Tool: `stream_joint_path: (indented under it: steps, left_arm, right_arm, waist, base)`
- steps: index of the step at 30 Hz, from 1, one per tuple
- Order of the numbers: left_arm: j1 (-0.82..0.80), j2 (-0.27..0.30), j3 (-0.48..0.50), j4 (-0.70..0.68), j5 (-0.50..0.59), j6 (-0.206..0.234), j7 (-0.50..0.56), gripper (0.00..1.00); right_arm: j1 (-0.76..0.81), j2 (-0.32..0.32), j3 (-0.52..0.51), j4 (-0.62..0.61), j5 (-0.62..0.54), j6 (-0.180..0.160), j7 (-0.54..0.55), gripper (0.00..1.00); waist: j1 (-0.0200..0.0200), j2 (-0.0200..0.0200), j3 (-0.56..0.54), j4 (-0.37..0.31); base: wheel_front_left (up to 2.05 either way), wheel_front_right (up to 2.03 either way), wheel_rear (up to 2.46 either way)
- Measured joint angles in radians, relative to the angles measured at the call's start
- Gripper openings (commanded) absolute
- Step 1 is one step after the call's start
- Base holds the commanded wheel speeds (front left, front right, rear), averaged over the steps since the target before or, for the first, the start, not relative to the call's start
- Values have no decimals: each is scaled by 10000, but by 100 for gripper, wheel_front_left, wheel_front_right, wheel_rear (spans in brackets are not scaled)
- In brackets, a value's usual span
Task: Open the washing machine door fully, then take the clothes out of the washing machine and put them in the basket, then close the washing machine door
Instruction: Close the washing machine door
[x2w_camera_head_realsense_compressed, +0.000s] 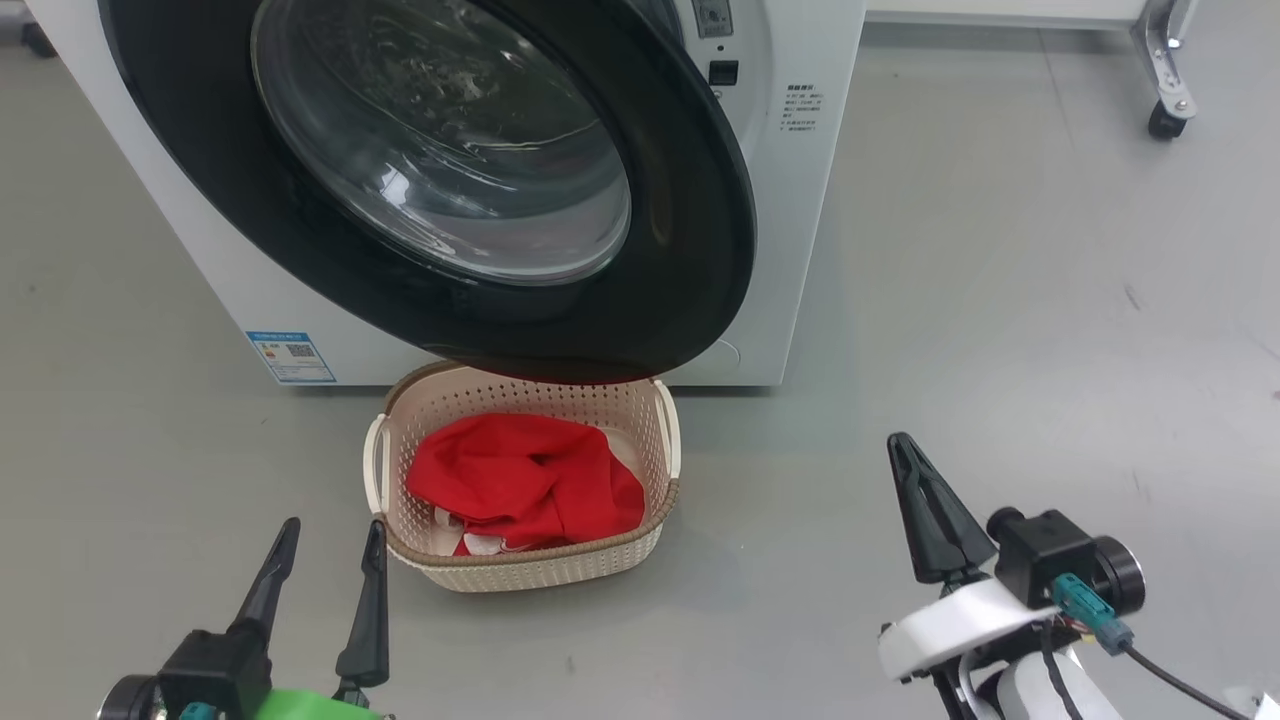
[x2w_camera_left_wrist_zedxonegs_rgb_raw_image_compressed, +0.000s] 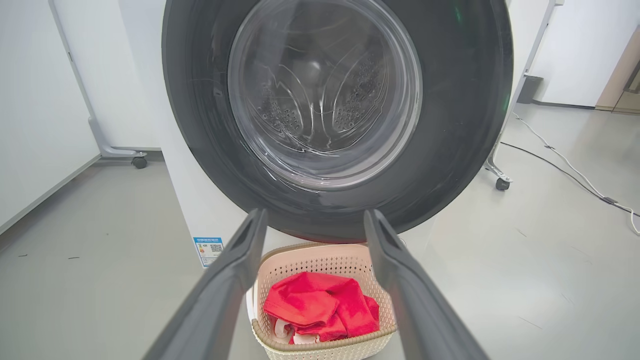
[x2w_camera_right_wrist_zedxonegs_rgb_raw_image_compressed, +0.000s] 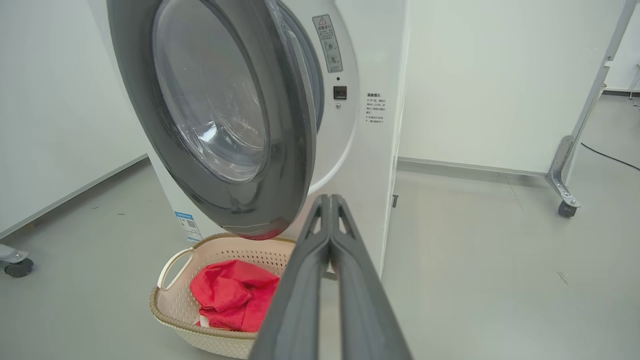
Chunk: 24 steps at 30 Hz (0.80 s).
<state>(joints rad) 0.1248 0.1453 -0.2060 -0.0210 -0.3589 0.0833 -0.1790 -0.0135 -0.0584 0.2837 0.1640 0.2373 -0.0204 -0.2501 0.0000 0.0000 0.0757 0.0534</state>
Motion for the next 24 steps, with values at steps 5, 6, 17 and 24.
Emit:
stream_joint_path:
  steps: [5, 6, 17, 24]
  left_arm:
    - [-314, -48, -205, -221, 58, -12, -67, 100]
    - [-393, -48, -228, -244, 88, -21, -75, 100]
    - [-1241, -268, -520, -391, 102, -270, -117, 100]
    - [-1617, -355, -589, -424, 100, -362, -205, 100]
  right_arm:
    - [-938, -12, 299, 65, -130, 232, 132, 0]
    - [-1124, -15, 339, 94, -151, 286, 176, 0]
    - [-3271, -46, 591, 874, -462, 633, 543, 0]
    - [-4323, -58, 646, 1488, -477, 723, 704, 0]
  waist:
    - [1, 0, 399, 105]
    - [0, 0, 485, 133]
    - [1, 0, 1486, 795]
    - [1, 0, 2018, 1289]
  base:
    - [0, 0, 0]
    - [0, 0, 0]
    - [0, 0, 0]
    - [0, 0, 0]
